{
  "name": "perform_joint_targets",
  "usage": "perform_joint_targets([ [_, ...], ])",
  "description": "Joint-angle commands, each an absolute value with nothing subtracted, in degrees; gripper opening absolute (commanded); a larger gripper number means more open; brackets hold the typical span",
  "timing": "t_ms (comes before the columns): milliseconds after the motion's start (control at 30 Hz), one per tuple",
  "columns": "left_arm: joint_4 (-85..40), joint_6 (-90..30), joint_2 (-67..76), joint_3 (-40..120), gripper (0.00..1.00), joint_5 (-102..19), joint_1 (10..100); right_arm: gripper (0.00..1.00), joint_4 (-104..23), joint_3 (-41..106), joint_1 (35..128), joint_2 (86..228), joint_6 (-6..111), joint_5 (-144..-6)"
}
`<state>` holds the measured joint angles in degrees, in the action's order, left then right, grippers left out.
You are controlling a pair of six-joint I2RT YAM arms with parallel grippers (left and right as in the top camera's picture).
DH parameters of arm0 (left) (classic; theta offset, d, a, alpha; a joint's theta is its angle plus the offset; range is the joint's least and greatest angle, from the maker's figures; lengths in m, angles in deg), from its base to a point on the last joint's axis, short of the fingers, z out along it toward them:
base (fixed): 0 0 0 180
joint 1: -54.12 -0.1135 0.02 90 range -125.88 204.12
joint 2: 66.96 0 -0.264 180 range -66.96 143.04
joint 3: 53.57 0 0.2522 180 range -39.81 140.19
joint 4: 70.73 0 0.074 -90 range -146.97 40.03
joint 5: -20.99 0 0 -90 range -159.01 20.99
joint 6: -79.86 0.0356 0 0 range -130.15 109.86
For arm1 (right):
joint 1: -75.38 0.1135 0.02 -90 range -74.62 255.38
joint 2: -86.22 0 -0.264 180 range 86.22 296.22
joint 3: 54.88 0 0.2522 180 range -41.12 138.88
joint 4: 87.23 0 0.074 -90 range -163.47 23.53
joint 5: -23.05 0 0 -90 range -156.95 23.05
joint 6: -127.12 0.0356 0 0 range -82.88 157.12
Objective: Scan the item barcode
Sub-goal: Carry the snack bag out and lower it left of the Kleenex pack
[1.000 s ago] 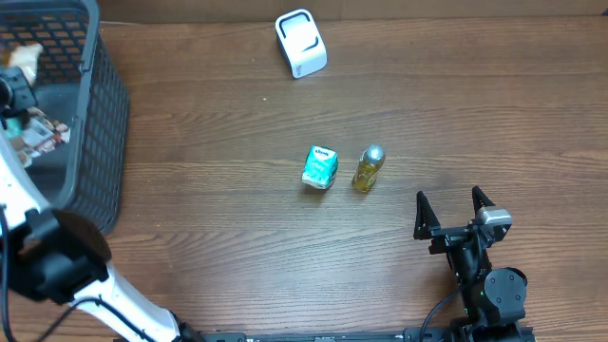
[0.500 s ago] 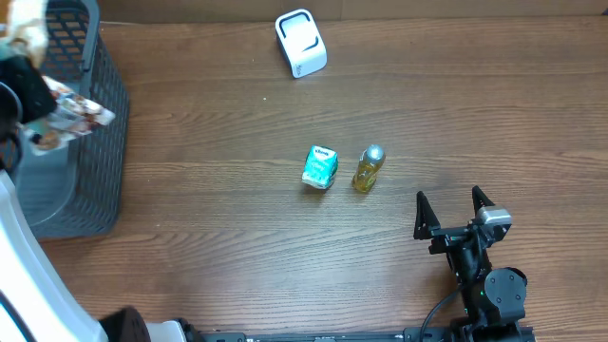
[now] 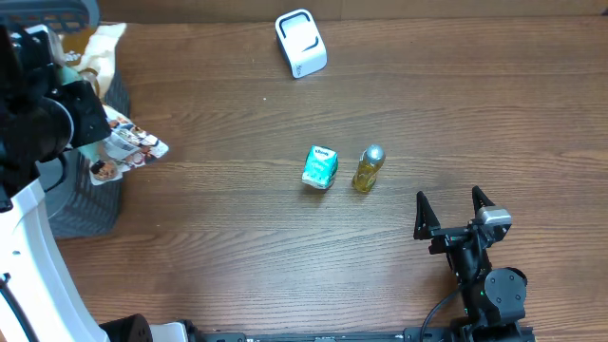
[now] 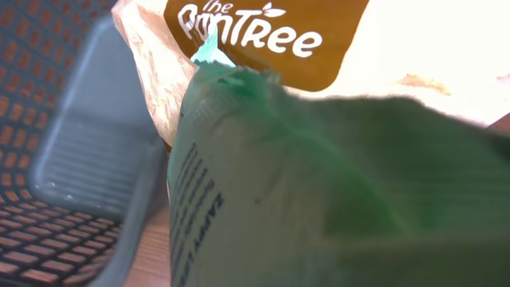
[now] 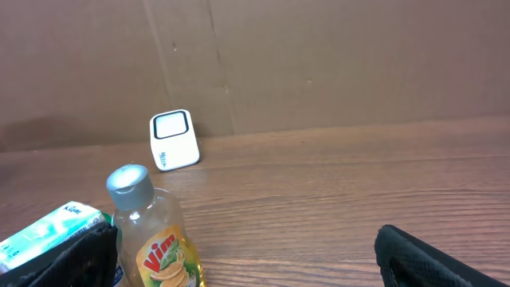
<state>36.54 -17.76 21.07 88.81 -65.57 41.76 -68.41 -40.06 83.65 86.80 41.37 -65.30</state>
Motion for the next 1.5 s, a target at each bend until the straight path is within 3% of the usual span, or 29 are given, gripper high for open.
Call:
perform_joint_targets([
  [0,37.72,-20.30,20.68,89.20,0.06,-65.11,44.03,1.00,-68.78,-40.67,83.50,86.39,41.13,-65.59],
  [367,39.82,-24.08,20.76,87.41,0.07,-70.90,54.74,1.00,-68.78,-40.67,83.50,86.39,41.13,-65.59],
  [600,38.73,-29.85,20.76,78.14,0.11,-73.44,61.32,1.00,-68.78,-40.67,83.50,86.39,41.16,-65.59],
  [1000,19.80,-34.64,20.79,48.22,0.13,-79.95,74.35,1.00,-68.78,-40.67,83.50,86.39,41.16,-65.59],
  [1467,3.28,-35.90,20.79,27.52,0.13,-81.48,77.89,1.00,-68.78,-40.67,83.50,86.39,41.16,-65.59],
])
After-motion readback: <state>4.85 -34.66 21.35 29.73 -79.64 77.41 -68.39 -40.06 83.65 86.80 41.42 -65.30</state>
